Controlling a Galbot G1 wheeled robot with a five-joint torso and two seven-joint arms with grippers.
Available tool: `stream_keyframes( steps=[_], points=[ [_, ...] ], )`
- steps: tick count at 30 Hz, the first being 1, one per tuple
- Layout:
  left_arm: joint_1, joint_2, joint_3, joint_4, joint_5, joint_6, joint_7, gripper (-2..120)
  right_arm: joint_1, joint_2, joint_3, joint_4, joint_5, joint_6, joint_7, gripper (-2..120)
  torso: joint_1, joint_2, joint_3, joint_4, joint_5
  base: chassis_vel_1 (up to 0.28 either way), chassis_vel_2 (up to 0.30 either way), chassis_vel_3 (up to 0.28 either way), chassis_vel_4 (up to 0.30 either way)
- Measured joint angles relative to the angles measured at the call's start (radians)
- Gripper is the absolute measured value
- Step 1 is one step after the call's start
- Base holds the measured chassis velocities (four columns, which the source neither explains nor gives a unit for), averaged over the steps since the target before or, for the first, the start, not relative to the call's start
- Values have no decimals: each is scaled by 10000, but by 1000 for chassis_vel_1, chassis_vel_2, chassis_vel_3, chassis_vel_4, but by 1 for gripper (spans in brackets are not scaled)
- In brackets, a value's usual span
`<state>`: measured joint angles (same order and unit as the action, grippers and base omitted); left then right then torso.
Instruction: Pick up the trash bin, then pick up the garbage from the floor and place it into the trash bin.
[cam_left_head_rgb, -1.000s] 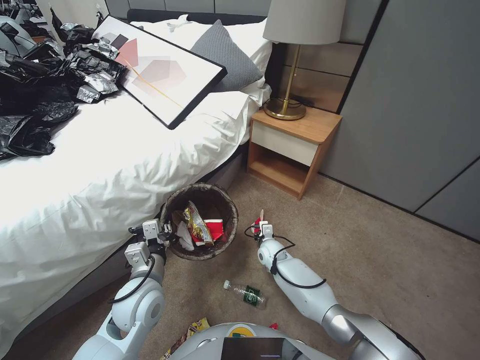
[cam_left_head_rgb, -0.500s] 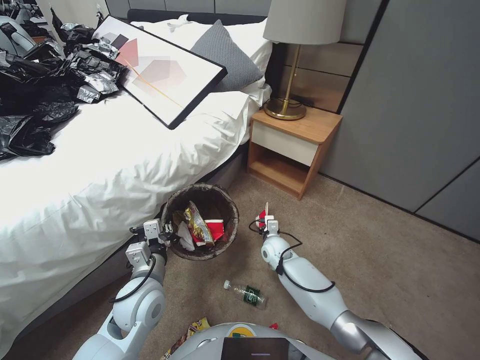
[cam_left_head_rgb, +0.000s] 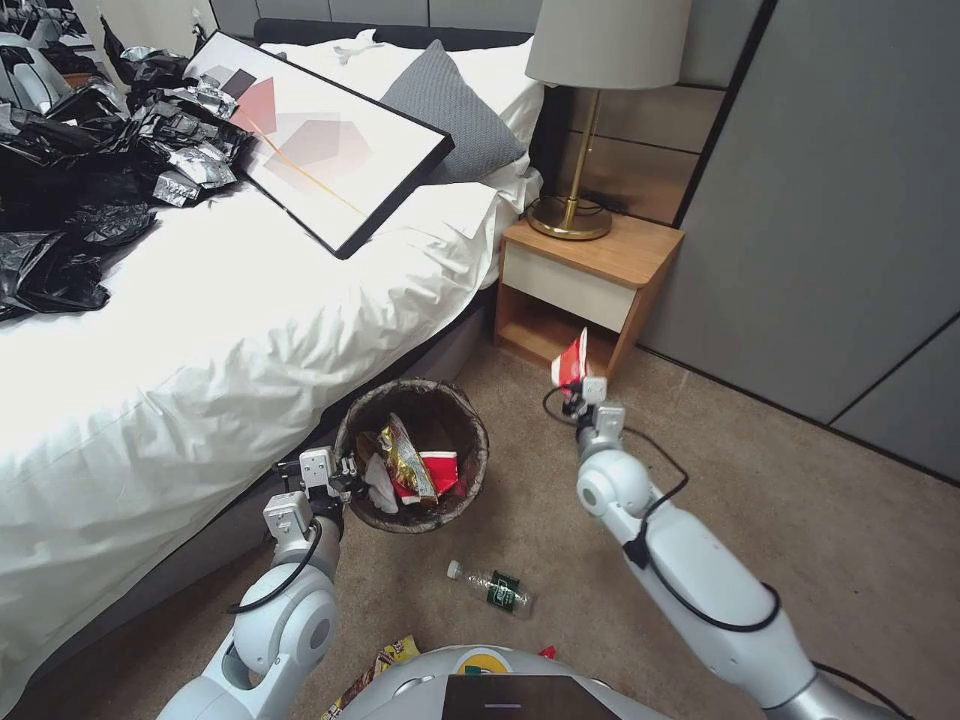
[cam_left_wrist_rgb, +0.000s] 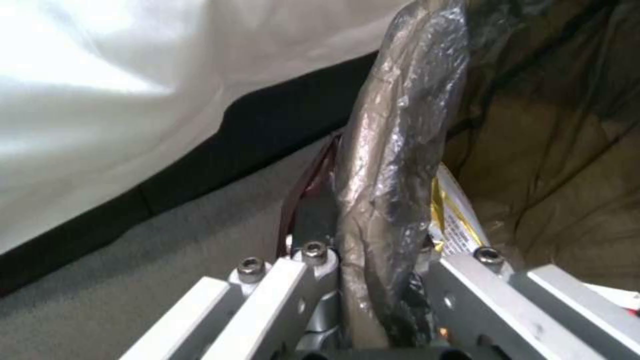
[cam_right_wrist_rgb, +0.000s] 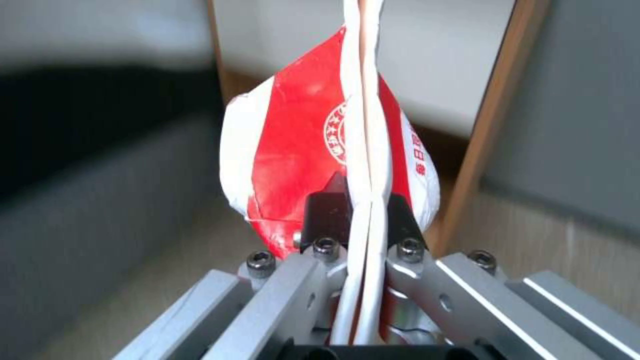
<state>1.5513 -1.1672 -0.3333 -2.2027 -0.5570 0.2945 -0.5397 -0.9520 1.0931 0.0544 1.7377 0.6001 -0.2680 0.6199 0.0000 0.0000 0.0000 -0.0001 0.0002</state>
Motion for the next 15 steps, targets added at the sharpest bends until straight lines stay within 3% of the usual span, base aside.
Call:
stream_keyframes(
  steps=[2, 10, 13, 15],
  points=[
    [37, -4, 40, 22, 43, 8, 6, 4, -26, -330, 281, 949, -177, 124, -12, 0, 0, 0, 0, 2, -2, 0, 0, 0, 0],
    [48, 2, 60, 71, 59, 42, 15, 4, 1, -1060, 700, 2741, -149, 481, -337, 0, 0, 1, 0, -1, 0, 0, 0, 0, 0],
    [36, -43, 183, 142, 90, 76, 16, 4, -24, -1715, 912, 4287, 125, 933, -1125, 0, 0, 1, 0, 0, -3, 0, 0, 0, 0],
    [22, -74, 229, 172, 117, 90, 16, 4, -36, -1910, 918, 4674, 223, 1146, -1459, 0, -1, 1, 0, 0, -1, 0, 0, 0, 0]
  ],
)
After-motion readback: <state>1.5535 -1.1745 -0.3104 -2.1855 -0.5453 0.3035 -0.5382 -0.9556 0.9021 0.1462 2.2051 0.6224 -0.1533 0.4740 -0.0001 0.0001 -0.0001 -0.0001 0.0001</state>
